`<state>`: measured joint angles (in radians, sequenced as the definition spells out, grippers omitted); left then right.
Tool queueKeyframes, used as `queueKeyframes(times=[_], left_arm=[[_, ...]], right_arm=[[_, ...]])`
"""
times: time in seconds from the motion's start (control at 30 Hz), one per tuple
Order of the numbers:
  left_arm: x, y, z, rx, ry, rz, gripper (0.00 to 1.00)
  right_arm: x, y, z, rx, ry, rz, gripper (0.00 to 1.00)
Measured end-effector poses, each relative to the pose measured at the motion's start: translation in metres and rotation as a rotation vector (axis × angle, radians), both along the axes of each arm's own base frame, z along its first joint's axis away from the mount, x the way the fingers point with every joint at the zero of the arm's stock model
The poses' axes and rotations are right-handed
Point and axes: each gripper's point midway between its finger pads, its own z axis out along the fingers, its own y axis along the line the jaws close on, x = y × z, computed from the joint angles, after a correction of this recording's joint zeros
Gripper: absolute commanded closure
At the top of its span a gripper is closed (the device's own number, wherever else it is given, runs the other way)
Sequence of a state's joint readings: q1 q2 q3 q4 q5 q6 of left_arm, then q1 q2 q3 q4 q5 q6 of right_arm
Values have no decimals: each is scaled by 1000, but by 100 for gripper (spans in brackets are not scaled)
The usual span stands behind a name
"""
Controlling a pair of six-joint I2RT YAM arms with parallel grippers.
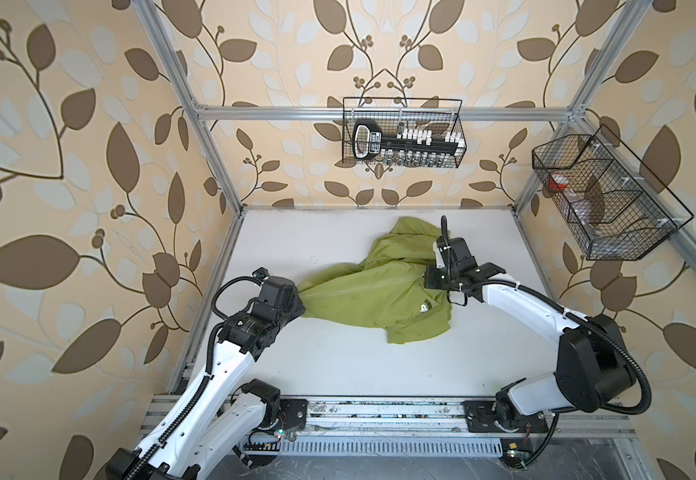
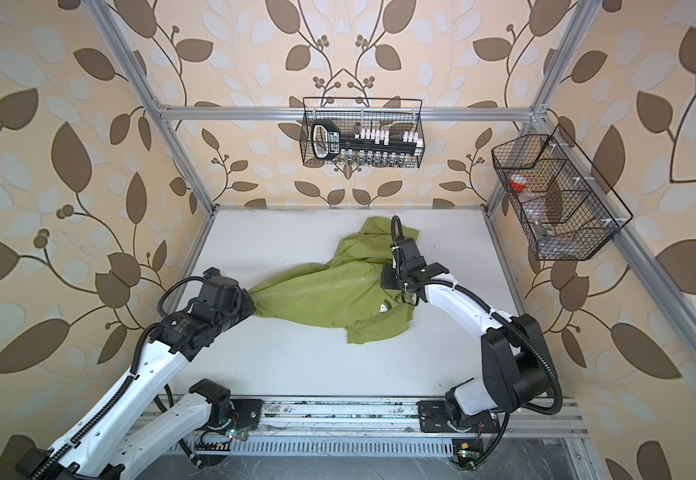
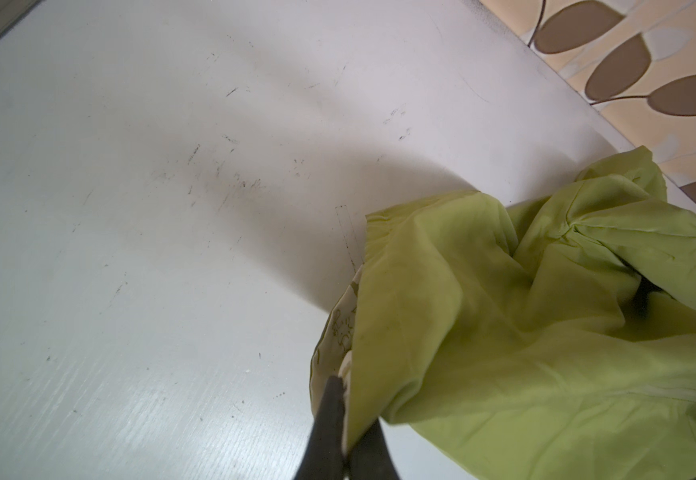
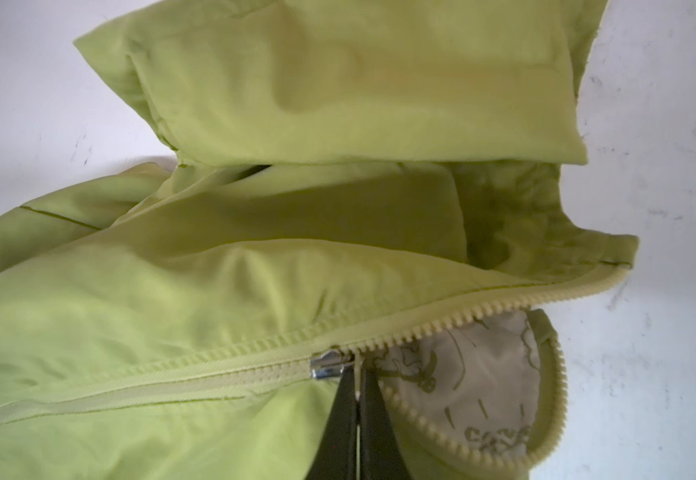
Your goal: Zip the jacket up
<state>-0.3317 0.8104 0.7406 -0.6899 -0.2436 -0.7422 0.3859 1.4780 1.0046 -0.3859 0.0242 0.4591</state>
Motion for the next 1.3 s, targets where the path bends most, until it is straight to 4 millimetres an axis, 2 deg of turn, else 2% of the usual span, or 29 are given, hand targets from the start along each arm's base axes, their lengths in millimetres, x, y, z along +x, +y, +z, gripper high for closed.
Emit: queueKeyframes(times=[0.57,1.3], left_arm=[[14,15,16,137,-6,4,100],[25,35,13,298,46,32,100]], right_arm=[[10,-35,5,-10,-2,-82,100],[11,-46,6,-19,1,-94,100]])
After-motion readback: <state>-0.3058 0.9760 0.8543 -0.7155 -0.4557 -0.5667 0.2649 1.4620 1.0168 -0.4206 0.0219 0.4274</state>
